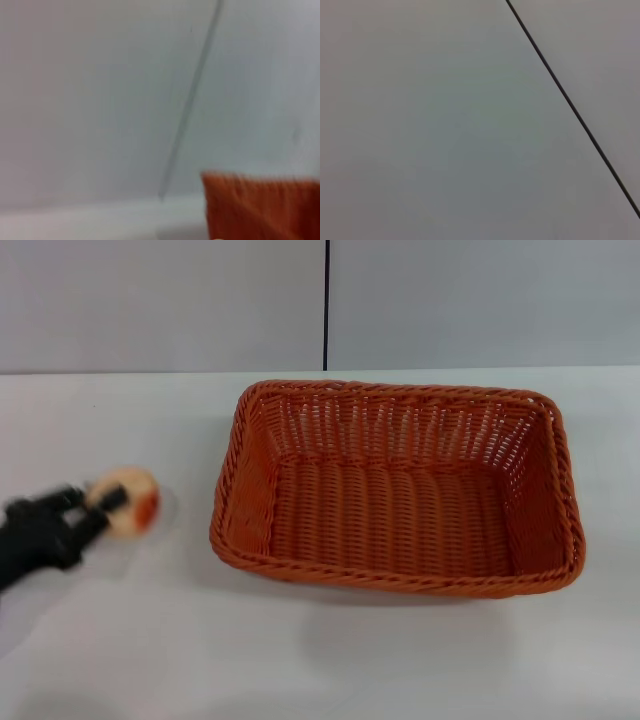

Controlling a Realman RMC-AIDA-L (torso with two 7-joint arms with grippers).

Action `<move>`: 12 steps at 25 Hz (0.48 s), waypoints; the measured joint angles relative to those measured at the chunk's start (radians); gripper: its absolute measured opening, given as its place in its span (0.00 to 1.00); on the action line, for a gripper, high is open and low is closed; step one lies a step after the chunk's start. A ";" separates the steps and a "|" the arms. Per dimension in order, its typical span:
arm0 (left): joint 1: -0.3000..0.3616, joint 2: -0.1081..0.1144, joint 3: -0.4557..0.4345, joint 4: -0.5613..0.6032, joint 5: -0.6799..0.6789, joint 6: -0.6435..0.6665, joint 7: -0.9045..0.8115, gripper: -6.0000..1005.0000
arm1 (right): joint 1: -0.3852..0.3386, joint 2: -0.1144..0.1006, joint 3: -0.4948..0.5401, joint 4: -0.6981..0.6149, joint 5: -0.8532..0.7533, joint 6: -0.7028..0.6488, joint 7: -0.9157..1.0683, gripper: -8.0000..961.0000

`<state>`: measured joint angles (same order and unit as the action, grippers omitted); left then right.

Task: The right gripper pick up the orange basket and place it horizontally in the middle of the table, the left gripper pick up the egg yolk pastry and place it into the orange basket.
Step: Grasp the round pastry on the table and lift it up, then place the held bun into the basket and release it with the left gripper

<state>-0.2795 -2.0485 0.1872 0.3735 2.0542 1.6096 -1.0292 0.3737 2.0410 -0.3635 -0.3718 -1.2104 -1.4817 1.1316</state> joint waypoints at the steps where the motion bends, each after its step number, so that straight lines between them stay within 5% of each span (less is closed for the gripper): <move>1: -0.001 0.001 -0.028 0.000 -0.018 0.015 -0.003 0.28 | 0.000 0.000 0.000 0.000 0.000 0.000 0.000 0.51; 6: -0.020 0.001 -0.092 -0.005 -0.106 0.051 -0.007 0.23 | 0.001 0.005 -0.001 0.001 0.000 -0.005 -0.001 0.51; 12: -0.137 -0.009 -0.079 -0.078 -0.223 0.121 0.003 0.17 | -0.005 0.009 -0.014 0.002 0.000 -0.008 0.003 0.51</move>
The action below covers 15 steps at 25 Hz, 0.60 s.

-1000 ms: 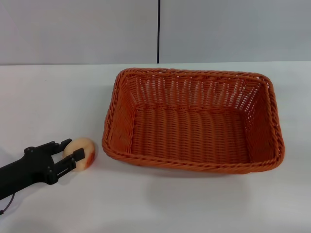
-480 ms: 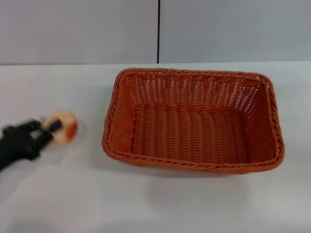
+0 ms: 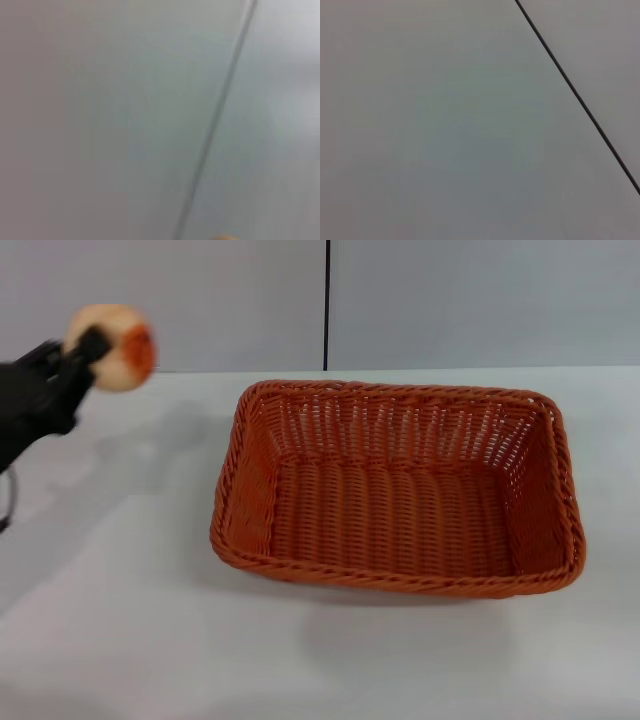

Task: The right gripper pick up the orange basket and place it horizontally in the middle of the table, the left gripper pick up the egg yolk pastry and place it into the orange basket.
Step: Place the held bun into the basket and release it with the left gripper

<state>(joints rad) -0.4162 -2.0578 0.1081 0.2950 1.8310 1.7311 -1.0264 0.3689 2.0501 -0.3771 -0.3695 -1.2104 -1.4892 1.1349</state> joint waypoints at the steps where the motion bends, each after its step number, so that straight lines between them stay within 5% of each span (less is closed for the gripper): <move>1: -0.019 -0.001 0.013 -0.014 0.003 0.005 0.005 0.16 | -0.002 0.001 -0.001 0.002 0.000 0.000 0.000 0.51; 15: -0.123 -0.012 0.152 -0.241 0.007 -0.056 0.172 0.08 | -0.009 0.002 -0.002 0.024 -0.004 -0.011 0.001 0.51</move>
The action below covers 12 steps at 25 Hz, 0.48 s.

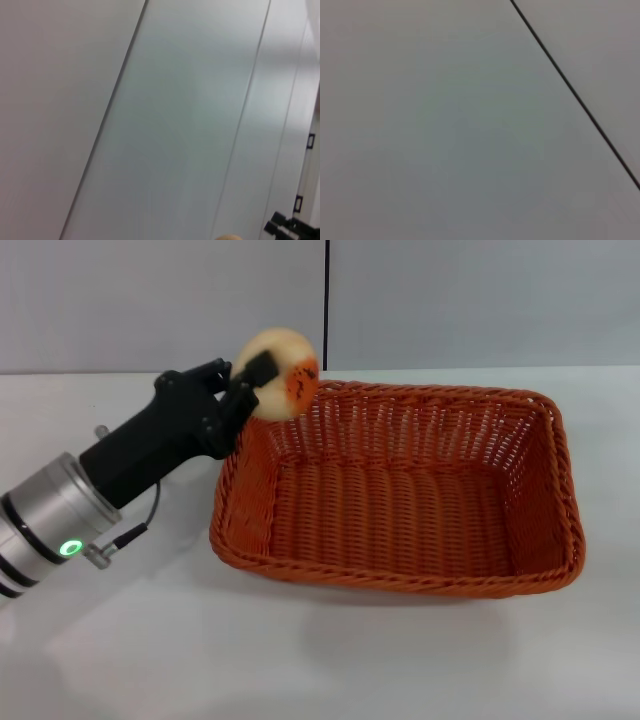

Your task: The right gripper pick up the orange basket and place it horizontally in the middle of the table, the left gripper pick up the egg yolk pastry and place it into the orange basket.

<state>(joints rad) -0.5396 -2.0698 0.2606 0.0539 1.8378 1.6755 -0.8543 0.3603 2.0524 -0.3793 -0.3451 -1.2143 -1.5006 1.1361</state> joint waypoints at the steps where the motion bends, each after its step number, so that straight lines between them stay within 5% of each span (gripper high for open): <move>1: -0.005 -0.001 0.003 -0.014 0.001 -0.026 0.005 0.09 | 0.000 0.000 0.000 0.000 0.000 0.000 0.000 0.51; 12: -0.010 -0.001 -0.017 -0.060 -0.003 -0.089 0.011 0.24 | 0.005 0.000 -0.012 0.000 -0.008 -0.001 0.000 0.51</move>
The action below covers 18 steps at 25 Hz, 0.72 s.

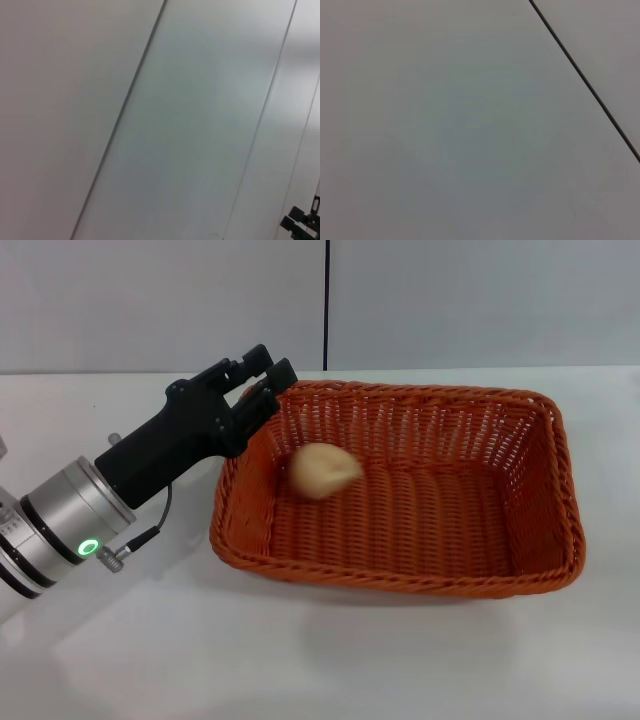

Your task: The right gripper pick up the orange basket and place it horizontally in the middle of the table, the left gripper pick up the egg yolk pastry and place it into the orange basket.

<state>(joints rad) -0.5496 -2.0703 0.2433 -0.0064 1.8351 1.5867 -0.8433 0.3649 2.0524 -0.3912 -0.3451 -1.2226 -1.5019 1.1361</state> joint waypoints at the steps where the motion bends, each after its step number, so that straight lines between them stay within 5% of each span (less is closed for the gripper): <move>1: 0.001 0.000 -0.004 0.001 0.000 0.000 0.000 0.25 | 0.000 0.000 0.000 0.000 0.000 0.001 0.000 0.51; 13: 0.041 0.007 -0.098 0.011 -0.002 0.018 0.001 0.66 | 0.001 0.000 0.006 0.002 0.001 0.004 -0.006 0.51; 18: 0.141 0.006 -0.336 0.010 -0.004 0.097 0.107 0.80 | -0.003 -0.002 0.011 0.000 0.007 0.004 -0.006 0.51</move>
<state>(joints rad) -0.4086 -2.0639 -0.0930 0.0034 1.8314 1.6833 -0.7361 0.3623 2.0507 -0.3797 -0.3450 -1.2151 -1.4982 1.1302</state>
